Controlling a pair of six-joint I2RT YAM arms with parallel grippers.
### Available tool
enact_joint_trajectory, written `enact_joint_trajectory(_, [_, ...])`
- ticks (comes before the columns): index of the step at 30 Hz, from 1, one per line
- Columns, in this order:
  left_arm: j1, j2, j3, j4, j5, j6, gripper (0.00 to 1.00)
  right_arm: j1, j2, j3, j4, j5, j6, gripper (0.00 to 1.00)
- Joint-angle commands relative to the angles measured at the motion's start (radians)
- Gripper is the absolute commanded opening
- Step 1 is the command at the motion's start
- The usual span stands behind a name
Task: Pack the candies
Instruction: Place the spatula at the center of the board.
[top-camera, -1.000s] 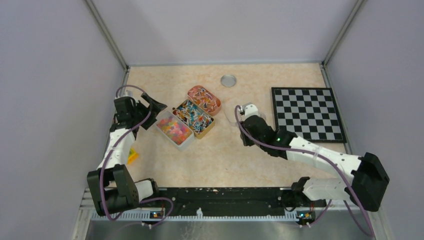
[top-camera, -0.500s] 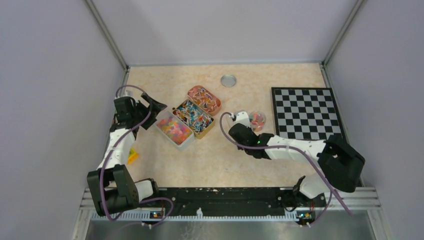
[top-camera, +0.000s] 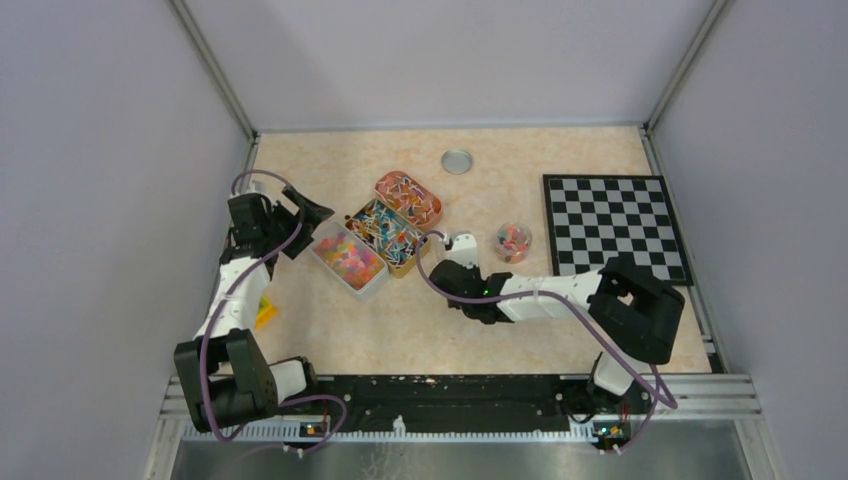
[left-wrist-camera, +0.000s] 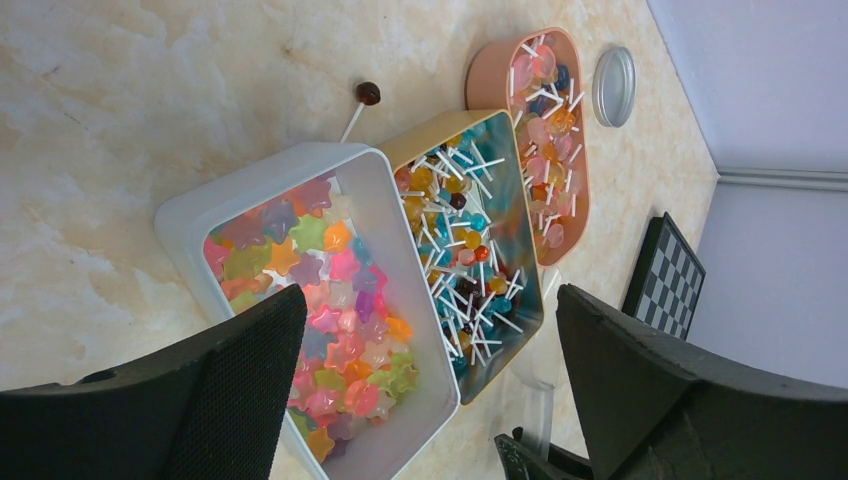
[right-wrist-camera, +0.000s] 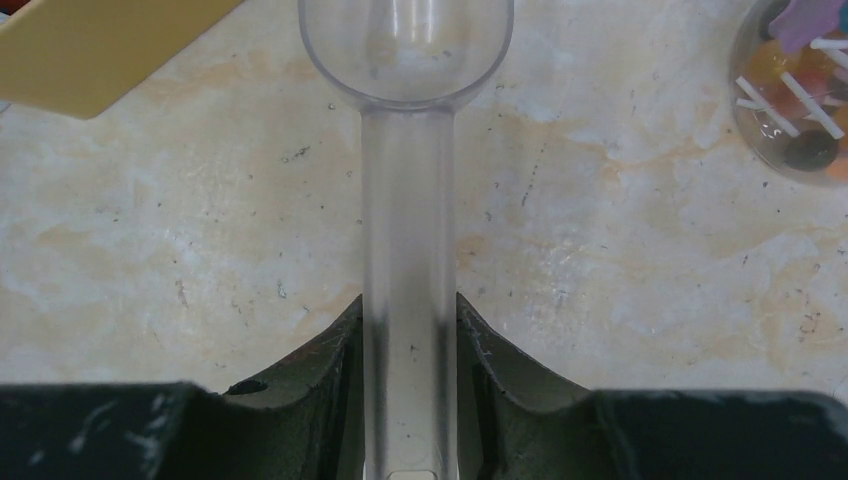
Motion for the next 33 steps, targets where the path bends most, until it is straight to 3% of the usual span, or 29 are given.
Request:
enact_joint_trajectory(1, [0.001,-0.026,-0.007,0.043,0.008,-0.003,0.99,0.016,0.004,0.045,-0.002,0.01,0.049,0.32])
enact_joint_trajectory(14, [0.001,0.005,0.011,0.03,0.06,0.038,0.99,0.017,-0.113,0.059,-0.067,-0.031,0.042,0.46])
enact_joint_trajectory(18, [-0.022,0.047,0.079,-0.002,0.136,0.127,0.99,0.016,-0.211,0.081,-0.095,-0.028,-0.024,0.65])
enact_joint_trajectory(21, [-0.098,0.085,0.141,-0.032,0.133,0.207,0.99,0.014,-0.283,0.08,-0.092,-0.025,-0.083,0.8])
enact_joint_trajectory(28, [-0.307,0.204,0.357,-0.098,0.052,0.267,0.96,-0.022,-0.446,0.045,-0.106,0.001,-0.152,0.83])
enact_joint_trajectory(33, [-0.445,0.333,0.553,-0.067,-0.091,0.235,0.84,-0.037,-0.599,-0.007,-0.11,0.007,-0.201,0.84])
